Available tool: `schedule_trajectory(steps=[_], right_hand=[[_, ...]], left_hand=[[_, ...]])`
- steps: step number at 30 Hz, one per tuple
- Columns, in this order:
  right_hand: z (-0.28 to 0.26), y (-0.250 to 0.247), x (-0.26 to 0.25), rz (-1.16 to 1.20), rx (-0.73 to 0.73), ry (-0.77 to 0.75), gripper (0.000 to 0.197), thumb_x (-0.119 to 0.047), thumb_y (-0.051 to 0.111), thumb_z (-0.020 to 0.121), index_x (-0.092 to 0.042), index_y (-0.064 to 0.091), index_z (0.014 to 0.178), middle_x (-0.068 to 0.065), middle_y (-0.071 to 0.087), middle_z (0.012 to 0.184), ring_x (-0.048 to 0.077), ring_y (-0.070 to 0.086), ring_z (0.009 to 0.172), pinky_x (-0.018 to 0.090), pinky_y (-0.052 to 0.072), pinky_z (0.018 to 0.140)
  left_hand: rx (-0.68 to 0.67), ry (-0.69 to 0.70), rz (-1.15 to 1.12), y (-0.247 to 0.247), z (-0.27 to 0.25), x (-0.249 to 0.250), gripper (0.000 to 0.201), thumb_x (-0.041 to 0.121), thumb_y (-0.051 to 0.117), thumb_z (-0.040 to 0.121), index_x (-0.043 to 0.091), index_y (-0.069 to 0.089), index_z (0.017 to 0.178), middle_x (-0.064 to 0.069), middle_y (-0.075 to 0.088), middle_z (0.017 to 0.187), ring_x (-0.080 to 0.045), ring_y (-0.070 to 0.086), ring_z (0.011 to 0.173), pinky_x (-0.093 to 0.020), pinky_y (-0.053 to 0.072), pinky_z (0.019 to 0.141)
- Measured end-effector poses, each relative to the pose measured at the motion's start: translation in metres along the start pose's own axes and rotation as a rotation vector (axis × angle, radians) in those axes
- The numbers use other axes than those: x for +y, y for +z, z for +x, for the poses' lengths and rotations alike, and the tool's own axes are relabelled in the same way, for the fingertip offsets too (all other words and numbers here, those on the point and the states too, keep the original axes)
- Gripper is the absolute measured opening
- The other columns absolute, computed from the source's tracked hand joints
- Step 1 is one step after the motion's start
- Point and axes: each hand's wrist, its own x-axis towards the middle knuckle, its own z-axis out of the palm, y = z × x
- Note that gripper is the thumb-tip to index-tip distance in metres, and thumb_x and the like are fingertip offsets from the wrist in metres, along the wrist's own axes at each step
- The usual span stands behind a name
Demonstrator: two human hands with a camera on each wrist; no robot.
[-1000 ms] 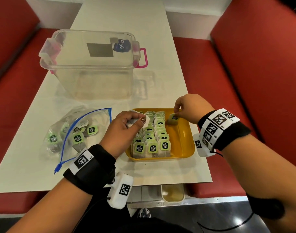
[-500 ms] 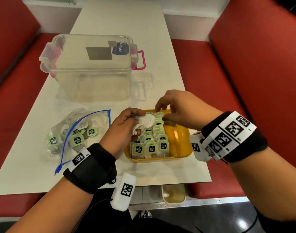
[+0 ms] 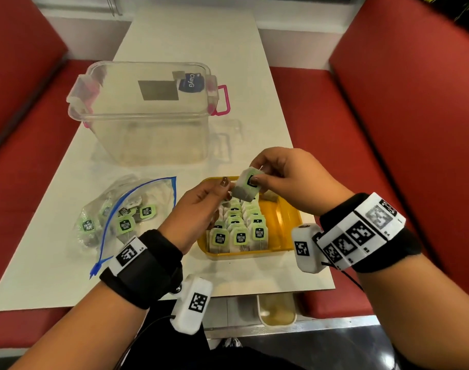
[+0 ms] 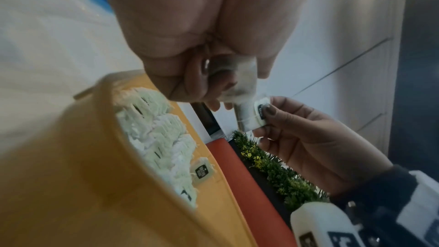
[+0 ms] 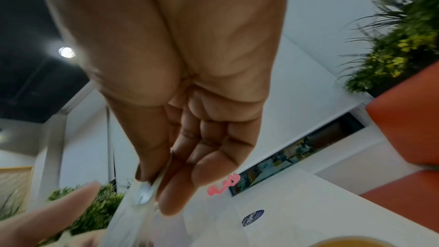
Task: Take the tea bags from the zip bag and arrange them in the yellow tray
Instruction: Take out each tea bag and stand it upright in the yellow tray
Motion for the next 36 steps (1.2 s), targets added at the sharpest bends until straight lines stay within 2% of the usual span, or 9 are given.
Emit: schedule_trajectory(steps=[2, 5, 10, 14, 17, 21, 24, 32, 36], right_hand=[[-0.002, 0.001, 0.003, 0.084, 0.022, 0.031, 0.010, -0.014, 0.066, 0.088, -0.013, 0.065, 0.098, 0.004, 0.072, 0.075, 0.016, 0.071, 0.068, 0.047, 0.058, 0.069], [-0.005, 0.003, 0.005, 0.169, 0.028, 0.049, 0.010, -0.009, 0.064, 0.089, -0.008, 0.064, 0.099, 0.007, 0.072, 0.077, 0.017, 0.072, 0.068, 0.048, 0.057, 0.072], [-0.006, 0.010, 0.009, 0.205, 0.009, 0.052, 0.008, -0.009, 0.059, 0.092, -0.011, 0.064, 0.098, 0.010, 0.072, 0.085, 0.018, 0.072, 0.074, 0.047, 0.057, 0.078], [-0.008, 0.011, 0.016, 0.096, 0.060, 0.039, 0.010, -0.014, 0.061, 0.091, -0.015, 0.070, 0.096, -0.004, 0.071, 0.084, 0.001, 0.062, 0.071, 0.022, 0.052, 0.070], [-0.008, 0.013, 0.018, 0.134, 0.130, 0.051, 0.007, -0.011, 0.068, 0.085, -0.015, 0.071, 0.090, -0.005, 0.068, 0.078, -0.003, 0.055, 0.064, 0.009, 0.044, 0.060], [-0.002, 0.006, 0.024, -0.004, 0.189, 0.087, 0.005, -0.017, 0.074, 0.080, -0.019, 0.070, 0.083, -0.002, 0.067, 0.074, 0.007, 0.058, 0.065, 0.018, 0.048, 0.059], [0.006, -0.005, 0.030, -0.240, 0.094, 0.107, 0.003, -0.021, 0.070, 0.083, -0.023, 0.069, 0.081, -0.012, 0.060, 0.067, 0.002, 0.053, 0.061, 0.016, 0.039, 0.055], [0.033, 0.002, 0.054, -0.570, -0.111, 0.263, 0.006, -0.024, 0.068, 0.084, -0.022, 0.072, 0.088, -0.014, 0.043, 0.066, 0.010, 0.046, 0.065, 0.020, 0.028, 0.049], [0.038, 0.005, 0.061, -0.621, -0.130, 0.287, 0.006, -0.023, 0.068, 0.084, -0.022, 0.072, 0.088, -0.014, 0.042, 0.067, 0.015, 0.050, 0.074, 0.024, 0.033, 0.057]], left_hand=[[0.015, 0.034, 0.058, -0.001, -0.001, -0.001, 0.023, 0.042, 0.054, 0.092, 0.025, 0.069, 0.095, 0.016, 0.065, 0.079, 0.003, 0.054, 0.057, -0.013, 0.041, 0.055], [0.007, 0.114, 0.158, -0.003, 0.001, -0.005, 0.012, 0.033, 0.063, 0.089, 0.027, 0.069, 0.097, 0.013, 0.069, 0.092, 0.000, 0.063, 0.081, -0.027, 0.049, 0.081], [0.076, 0.225, 0.247, -0.003, 0.002, -0.008, 0.008, 0.018, 0.065, 0.090, 0.026, 0.067, 0.087, 0.023, 0.064, 0.074, 0.009, 0.056, 0.071, -0.023, 0.042, 0.078], [0.129, 0.322, 0.321, -0.006, 0.004, -0.009, 0.009, 0.023, 0.065, 0.091, 0.030, 0.065, 0.085, 0.015, 0.062, 0.080, 0.006, 0.053, 0.071, -0.023, 0.039, 0.074], [0.119, 0.323, 0.338, -0.008, 0.005, -0.010, 0.004, 0.035, 0.065, 0.086, 0.031, 0.065, 0.085, 0.009, 0.065, 0.092, -0.003, 0.059, 0.088, -0.028, 0.044, 0.080], [0.138, 0.222, 0.221, -0.010, 0.004, -0.016, 0.015, 0.036, 0.063, 0.085, 0.024, 0.064, 0.094, 0.010, 0.066, 0.097, -0.011, 0.062, 0.097, -0.039, 0.050, 0.094], [0.157, 0.190, 0.170, -0.012, 0.004, -0.018, 0.007, 0.022, 0.064, 0.091, 0.020, 0.063, 0.097, 0.008, 0.066, 0.099, -0.012, 0.062, 0.097, -0.042, 0.049, 0.097], [0.156, 0.156, 0.144, -0.019, 0.003, -0.020, 0.008, 0.019, 0.061, 0.092, 0.017, 0.063, 0.100, 0.012, 0.065, 0.098, -0.005, 0.061, 0.097, -0.025, 0.046, 0.090], [0.149, 0.150, 0.125, -0.022, 0.001, -0.020, 0.008, 0.019, 0.062, 0.092, 0.019, 0.063, 0.100, 0.015, 0.065, 0.097, -0.001, 0.061, 0.096, -0.017, 0.044, 0.086]])
